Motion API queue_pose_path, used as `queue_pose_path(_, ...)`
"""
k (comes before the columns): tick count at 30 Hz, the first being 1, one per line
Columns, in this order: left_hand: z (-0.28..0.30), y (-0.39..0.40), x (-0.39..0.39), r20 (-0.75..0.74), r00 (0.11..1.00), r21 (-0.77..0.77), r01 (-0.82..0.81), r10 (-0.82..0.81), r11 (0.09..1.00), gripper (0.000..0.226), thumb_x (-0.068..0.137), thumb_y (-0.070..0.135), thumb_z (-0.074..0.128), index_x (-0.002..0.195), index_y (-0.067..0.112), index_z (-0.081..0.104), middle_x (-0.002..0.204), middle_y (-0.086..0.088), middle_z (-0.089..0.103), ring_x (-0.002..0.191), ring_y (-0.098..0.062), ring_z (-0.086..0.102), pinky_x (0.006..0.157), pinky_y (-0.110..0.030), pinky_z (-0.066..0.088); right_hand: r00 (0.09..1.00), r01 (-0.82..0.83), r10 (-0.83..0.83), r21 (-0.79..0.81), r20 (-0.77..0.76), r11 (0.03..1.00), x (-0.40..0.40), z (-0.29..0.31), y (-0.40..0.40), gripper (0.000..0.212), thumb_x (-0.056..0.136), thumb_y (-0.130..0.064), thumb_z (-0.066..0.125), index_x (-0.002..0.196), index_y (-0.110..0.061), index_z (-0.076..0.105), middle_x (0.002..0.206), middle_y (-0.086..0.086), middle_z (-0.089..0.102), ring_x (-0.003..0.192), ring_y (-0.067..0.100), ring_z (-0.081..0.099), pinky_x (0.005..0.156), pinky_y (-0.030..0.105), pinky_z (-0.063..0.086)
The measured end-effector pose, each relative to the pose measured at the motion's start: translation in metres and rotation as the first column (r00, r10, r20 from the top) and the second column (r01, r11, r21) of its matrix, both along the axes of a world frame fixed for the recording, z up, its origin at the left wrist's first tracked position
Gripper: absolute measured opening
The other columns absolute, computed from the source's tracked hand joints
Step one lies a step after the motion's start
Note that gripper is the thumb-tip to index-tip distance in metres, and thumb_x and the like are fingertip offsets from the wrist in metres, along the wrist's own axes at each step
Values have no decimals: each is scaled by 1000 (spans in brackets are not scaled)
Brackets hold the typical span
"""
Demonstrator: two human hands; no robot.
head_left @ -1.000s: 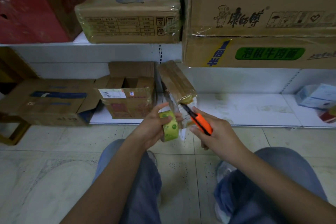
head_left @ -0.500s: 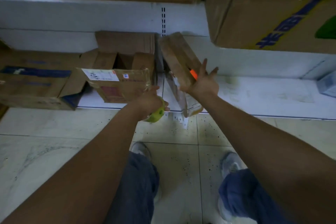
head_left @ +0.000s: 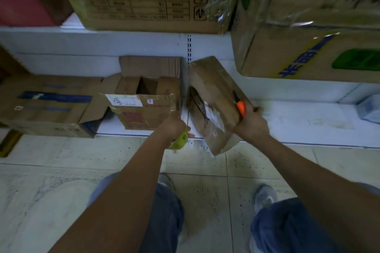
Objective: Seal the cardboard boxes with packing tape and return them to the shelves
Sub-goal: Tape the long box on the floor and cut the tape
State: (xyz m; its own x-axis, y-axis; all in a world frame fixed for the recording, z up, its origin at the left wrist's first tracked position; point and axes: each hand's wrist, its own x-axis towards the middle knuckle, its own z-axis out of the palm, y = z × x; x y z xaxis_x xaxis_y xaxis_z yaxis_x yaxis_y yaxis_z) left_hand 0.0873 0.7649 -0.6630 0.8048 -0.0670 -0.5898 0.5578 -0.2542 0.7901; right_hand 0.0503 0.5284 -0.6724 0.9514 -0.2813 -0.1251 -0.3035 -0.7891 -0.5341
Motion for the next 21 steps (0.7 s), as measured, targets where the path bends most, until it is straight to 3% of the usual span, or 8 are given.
queue_pose_path(3,16,2,-39,21,1000,-51,-7,8,999,31,98,-4,50,127,4,55,113,-19,68,89,-27,69,74,-36,61,999,-33,34,24,-19,999,-52,27,-14,106,72,-48,82,152,-38,13,125,14,37,81,29,48,76,34,43)
queue_pose_path(4,23,6,-53,-10,996,-103,-88,88,991,15,101,2,49,109,6,61,89,-13,72,72,-21,70,62,-30,60,999,-44,45,29,-29,999,-68,36,-18,105,71,-48,82,152,-35,15,128,14,37,83,29,49,76,35,44)
queue_pose_path(6,29,18,-82,-109,974,-149,-215,200,965,20,105,7,43,94,6,60,56,-7,61,42,-14,59,42,-20,49,997,-69,71,50,-37,996,-101,53,-25,104,70,-50,82,150,-34,17,128,11,37,88,28,52,75,36,46)
queue_pose_path(9,34,40,-136,-48,978,-96,-207,203,974,41,98,-3,42,137,10,47,96,-12,57,73,-19,63,68,-30,56,991,-129,131,78,-32,989,-149,70,-30,104,67,-53,83,147,-34,19,124,7,39,96,25,53,75,35,49)
queue_pose_path(11,31,54,-177,17,965,-70,-261,263,963,51,97,-7,44,144,13,39,117,-11,53,88,-21,58,87,-40,52,986,-160,164,109,-32,981,-179,76,-27,105,65,-51,84,147,-35,20,123,5,40,98,23,53,79,36,51)
queue_pose_path(16,27,86,-243,-65,849,-143,-528,525,837,57,105,0,35,157,19,21,135,-31,50,104,-43,56,89,-48,45,967,-252,254,206,14,946,-227,100,-7,104,55,-49,81,144,-39,26,123,1,43,101,15,52,82,36,51)
queue_pose_path(19,61,99,-262,20,814,-119,-575,581,810,59,102,-1,39,154,25,29,115,-22,56,90,-39,56,83,-48,49,948,-318,303,248,99,915,-238,133,4,101,59,-51,85,142,-41,28,127,-7,45,104,9,52,76,27,46)
queue_pose_path(21,86,111,-267,105,813,-67,-568,572,820,58,102,0,39,154,25,30,121,-19,52,83,-31,54,75,-43,49,935,-348,310,275,173,896,-238,160,17,101,61,-51,87,143,-40,29,132,-11,43,111,10,52,80,27,45)
